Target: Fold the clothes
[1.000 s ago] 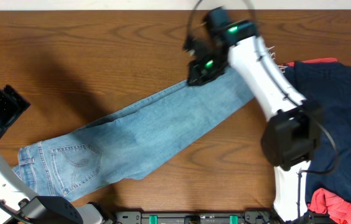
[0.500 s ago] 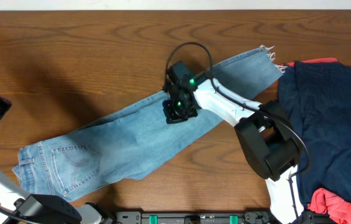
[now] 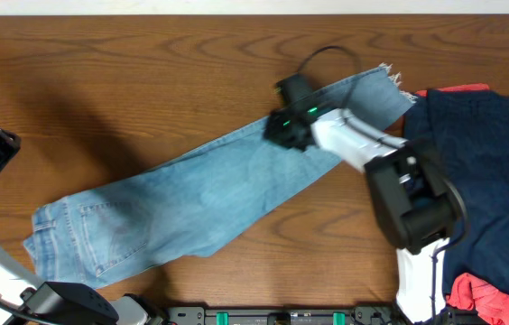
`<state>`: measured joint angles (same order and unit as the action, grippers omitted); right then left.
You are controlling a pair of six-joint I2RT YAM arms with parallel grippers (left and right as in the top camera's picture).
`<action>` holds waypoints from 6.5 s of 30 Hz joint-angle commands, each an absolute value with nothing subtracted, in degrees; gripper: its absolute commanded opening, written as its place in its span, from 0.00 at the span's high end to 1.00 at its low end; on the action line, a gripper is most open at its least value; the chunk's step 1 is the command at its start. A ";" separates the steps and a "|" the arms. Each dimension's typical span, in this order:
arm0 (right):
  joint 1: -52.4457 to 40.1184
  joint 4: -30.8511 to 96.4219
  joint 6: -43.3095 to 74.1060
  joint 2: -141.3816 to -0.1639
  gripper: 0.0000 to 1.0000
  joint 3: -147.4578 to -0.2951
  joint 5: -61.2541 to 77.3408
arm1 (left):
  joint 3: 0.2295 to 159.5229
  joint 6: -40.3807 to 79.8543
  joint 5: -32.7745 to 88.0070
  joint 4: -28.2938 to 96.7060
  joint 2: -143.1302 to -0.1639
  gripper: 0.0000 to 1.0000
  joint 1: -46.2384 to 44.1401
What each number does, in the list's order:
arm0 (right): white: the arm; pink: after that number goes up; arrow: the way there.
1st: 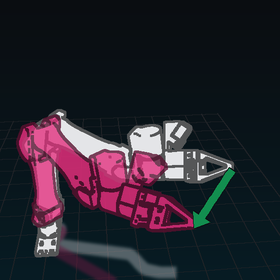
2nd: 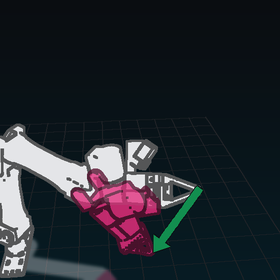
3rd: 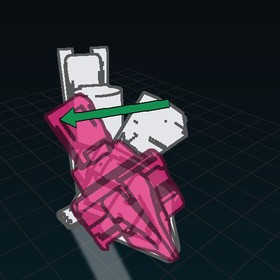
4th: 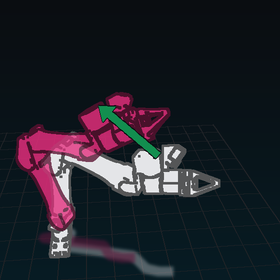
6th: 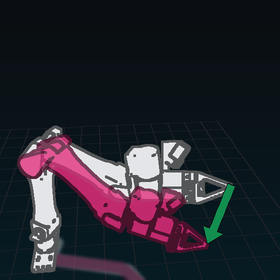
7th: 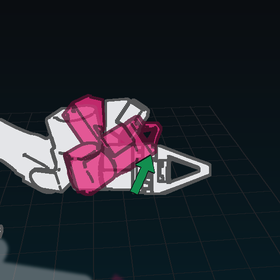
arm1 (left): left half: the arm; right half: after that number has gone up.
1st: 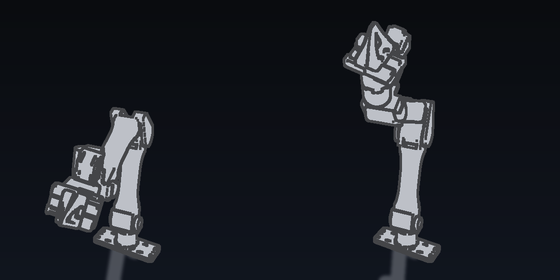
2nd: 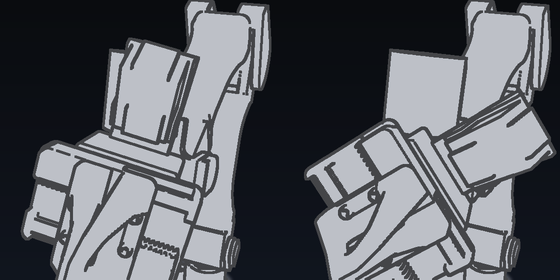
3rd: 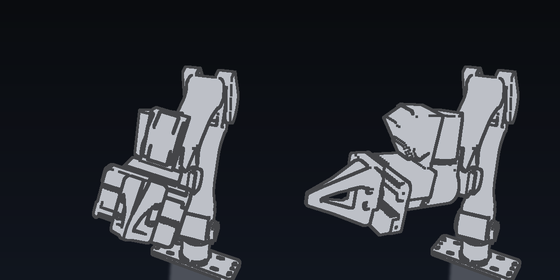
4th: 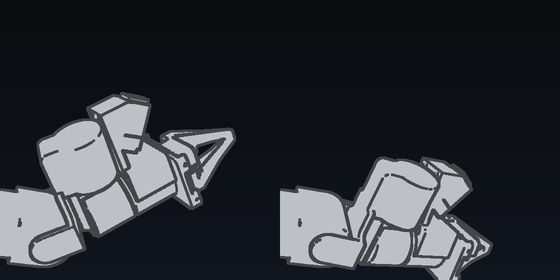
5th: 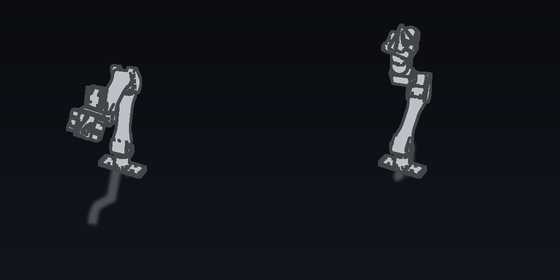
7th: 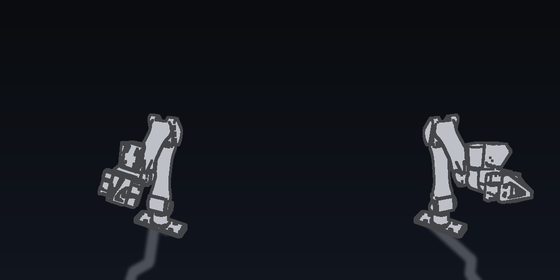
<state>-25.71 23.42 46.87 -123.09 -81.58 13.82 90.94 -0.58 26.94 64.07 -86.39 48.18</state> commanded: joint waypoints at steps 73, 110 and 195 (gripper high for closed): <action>-28.45 31.83 29.78 -123.81 0.67 -80.51 18.74 | 84.23 -6.63 9.21 80.66 -117.54 0.94 51.05; -28.42 30.76 34.65 -123.90 0.66 -80.51 13.87 | 72.25 3.77 0.99 71.64 -117.56 0.85 55.96; -50.41 28.25 8.27 -120.73 0.79 -76.47 22.57 | 64.49 13.32 4.54 50.04 -103.39 0.93 49.47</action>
